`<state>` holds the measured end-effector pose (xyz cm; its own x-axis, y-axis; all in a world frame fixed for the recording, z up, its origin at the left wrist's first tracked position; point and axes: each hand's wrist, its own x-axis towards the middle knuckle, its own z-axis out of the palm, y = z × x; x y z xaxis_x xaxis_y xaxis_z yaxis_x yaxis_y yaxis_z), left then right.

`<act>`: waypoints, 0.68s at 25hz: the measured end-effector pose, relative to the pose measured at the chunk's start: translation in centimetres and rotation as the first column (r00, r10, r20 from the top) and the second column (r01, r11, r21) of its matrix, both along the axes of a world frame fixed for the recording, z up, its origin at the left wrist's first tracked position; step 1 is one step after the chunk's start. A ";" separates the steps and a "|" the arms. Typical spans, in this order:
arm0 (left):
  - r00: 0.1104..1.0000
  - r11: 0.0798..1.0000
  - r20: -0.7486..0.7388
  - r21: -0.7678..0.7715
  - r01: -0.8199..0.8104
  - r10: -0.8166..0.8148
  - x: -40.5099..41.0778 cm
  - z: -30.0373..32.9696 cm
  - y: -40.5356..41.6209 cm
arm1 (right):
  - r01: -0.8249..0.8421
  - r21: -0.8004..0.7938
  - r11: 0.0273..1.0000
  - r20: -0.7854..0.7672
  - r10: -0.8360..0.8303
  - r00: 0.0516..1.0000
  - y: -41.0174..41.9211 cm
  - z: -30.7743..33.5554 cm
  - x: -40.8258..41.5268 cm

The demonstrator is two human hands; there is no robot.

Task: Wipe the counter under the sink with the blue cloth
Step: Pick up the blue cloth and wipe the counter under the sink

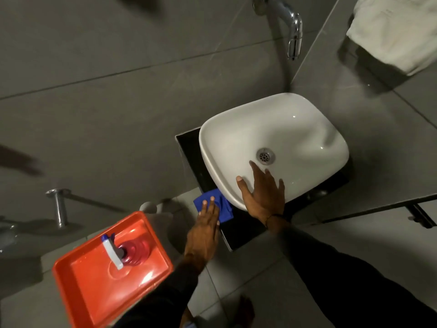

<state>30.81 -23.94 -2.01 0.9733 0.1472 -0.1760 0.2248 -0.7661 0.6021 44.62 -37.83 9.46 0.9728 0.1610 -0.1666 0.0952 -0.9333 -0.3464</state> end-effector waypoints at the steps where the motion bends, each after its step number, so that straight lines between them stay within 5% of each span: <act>1: 1.000 1.000 -0.002 0.019 0.009 -0.009 -1.6 0.2 -1.8 | -0.008 0.018 1.000 0.000 0.008 1.000 -0.1 0.0 -0.1; 8: 0.994 0.979 -0.064 0.181 0.094 -0.084 -5.3 1.3 -8.3 | -0.057 0.139 0.989 0.029 0.054 0.998 -0.6 -0.8 0.0; 14: 0.961 0.921 -0.003 0.287 0.265 -0.276 -6.1 2.6 -5.5 | -0.168 0.386 0.907 0.442 -0.022 0.897 -6.1 0.5 -4.9; 17: 0.949 0.915 0.025 0.276 0.295 -0.313 -6.2 2.7 -2.0 | -0.141 0.406 0.903 0.460 -0.068 0.885 -7.9 -0.7 -8.9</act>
